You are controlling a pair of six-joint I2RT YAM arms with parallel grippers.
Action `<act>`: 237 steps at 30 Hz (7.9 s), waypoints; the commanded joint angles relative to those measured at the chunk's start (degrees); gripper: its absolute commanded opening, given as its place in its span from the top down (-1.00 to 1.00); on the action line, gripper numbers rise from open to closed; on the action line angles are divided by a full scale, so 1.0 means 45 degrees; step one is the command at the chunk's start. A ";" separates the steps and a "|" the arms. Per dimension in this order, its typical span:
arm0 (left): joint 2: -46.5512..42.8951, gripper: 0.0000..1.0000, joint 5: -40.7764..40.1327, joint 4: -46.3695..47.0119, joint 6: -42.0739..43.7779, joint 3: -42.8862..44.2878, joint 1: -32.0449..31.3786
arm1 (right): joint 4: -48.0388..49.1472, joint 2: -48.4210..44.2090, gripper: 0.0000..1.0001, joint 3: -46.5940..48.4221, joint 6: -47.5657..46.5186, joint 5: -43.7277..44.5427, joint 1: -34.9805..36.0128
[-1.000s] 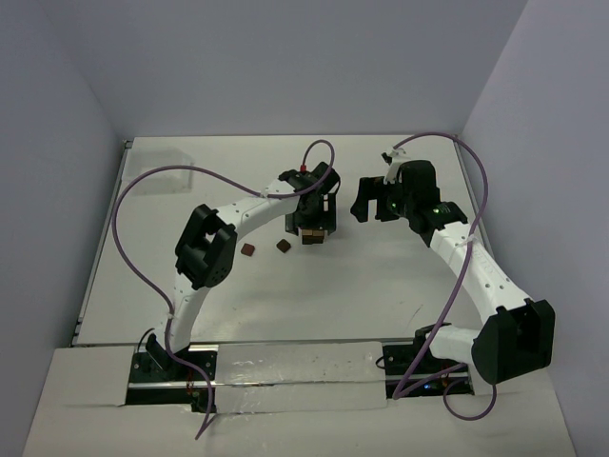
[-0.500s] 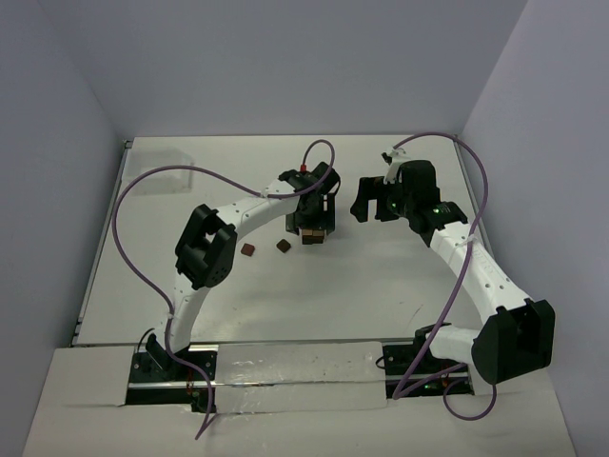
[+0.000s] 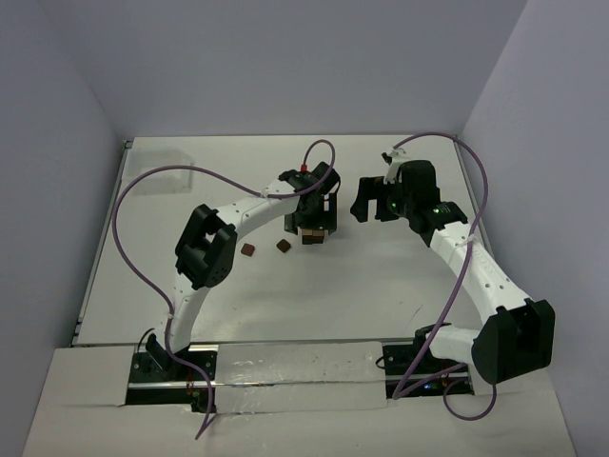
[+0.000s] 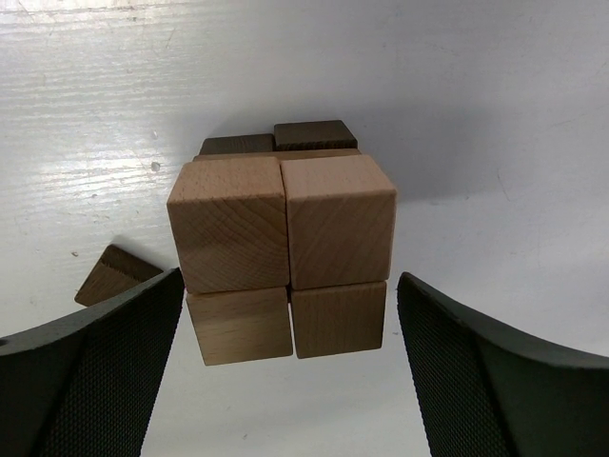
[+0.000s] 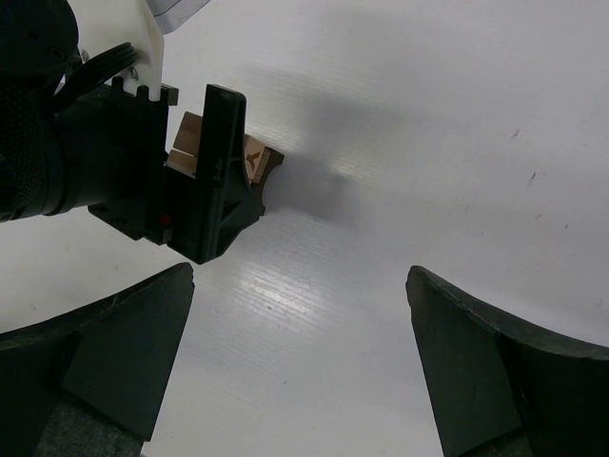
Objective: Build the wood block tower
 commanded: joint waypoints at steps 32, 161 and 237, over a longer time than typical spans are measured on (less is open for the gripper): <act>-1.0761 -0.90 0.6659 0.3342 0.5718 -0.6764 0.4924 | 0.0171 -0.0454 -0.99 0.1031 -0.2185 0.0141 0.2874; -1.3772 -0.99 1.5710 0.4941 0.7343 -0.9979 1.2765 | -1.2107 1.1549 0.79 1.4652 -1.1701 0.0254 0.5286; -1.3520 -0.99 1.5853 0.4909 0.7222 -0.9979 1.3077 | -1.0682 1.2996 0.15 1.4536 -1.2895 0.0898 0.4872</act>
